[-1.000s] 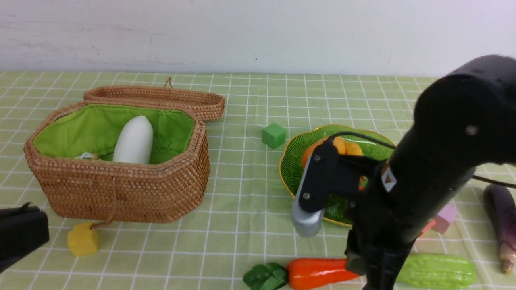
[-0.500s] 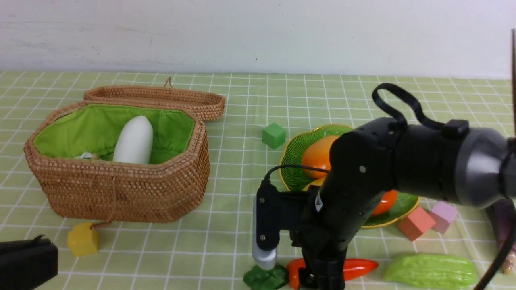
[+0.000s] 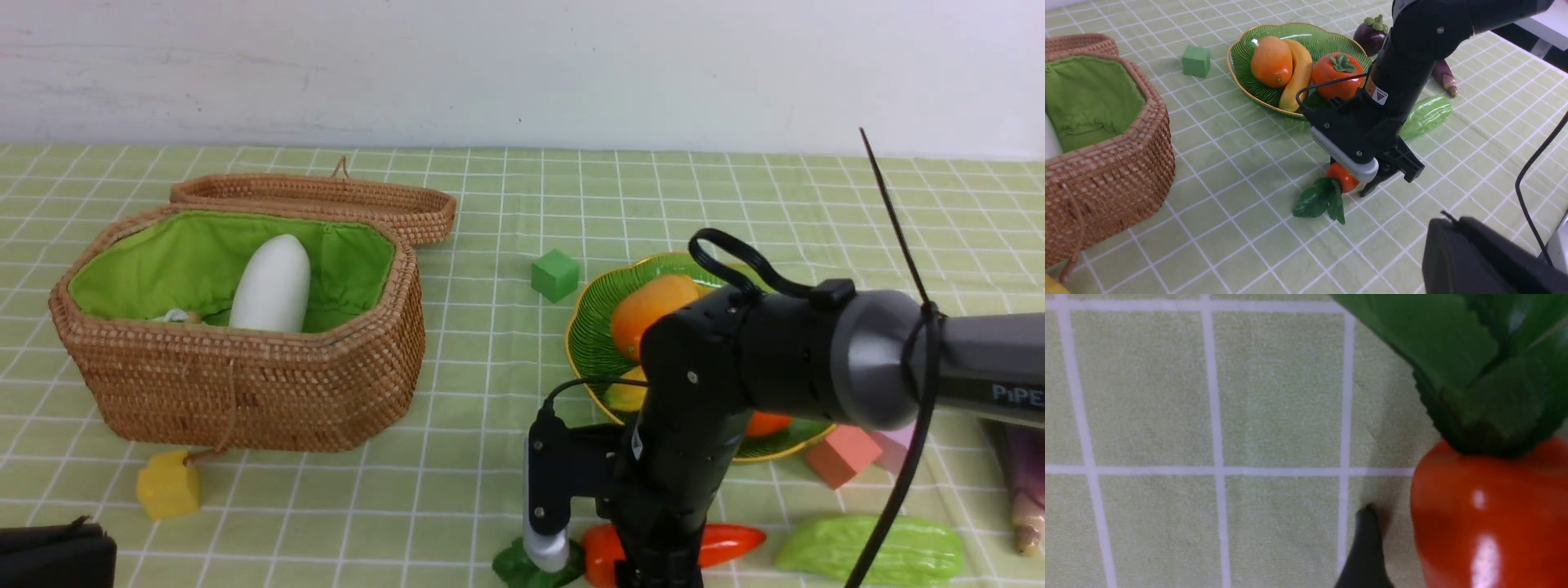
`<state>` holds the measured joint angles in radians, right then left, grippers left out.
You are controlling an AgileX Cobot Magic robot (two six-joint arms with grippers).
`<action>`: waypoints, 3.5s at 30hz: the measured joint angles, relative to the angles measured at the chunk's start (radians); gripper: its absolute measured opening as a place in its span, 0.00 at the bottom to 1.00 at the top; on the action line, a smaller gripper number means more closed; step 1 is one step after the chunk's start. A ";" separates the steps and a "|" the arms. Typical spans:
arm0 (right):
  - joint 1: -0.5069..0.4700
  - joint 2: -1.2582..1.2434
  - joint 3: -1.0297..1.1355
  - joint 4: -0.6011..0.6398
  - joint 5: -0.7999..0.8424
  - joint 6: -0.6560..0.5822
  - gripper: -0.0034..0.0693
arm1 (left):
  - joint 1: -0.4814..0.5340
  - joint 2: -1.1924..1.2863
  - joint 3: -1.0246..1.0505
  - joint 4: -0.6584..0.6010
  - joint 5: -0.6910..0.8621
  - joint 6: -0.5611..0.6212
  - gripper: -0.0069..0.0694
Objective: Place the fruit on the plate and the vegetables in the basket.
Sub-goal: Use the right arm to grab a carrot and put it into the left basket, then take a chayote with your right arm and place it on the basket on the left.
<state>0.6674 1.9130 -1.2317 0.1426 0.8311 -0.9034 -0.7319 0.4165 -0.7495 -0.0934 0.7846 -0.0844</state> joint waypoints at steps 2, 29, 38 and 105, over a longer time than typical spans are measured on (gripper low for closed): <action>0.000 0.001 -0.001 0.000 0.000 0.000 0.67 | 0.000 0.000 0.000 0.000 0.007 0.000 0.07; 0.000 0.001 -0.042 0.051 0.029 0.000 0.58 | 0.000 0.000 0.000 0.012 0.033 -0.002 0.07; 0.000 0.002 -0.328 0.243 0.224 0.138 0.58 | 0.000 0.000 0.000 0.158 0.033 -0.078 0.07; 0.005 -0.455 -0.450 -0.379 0.420 1.041 0.03 | 0.000 -0.005 0.000 0.149 -0.046 -0.153 0.11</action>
<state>0.6729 1.4584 -1.6822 -0.2369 1.2514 0.1380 -0.7319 0.4115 -0.7495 0.0553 0.7387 -0.2373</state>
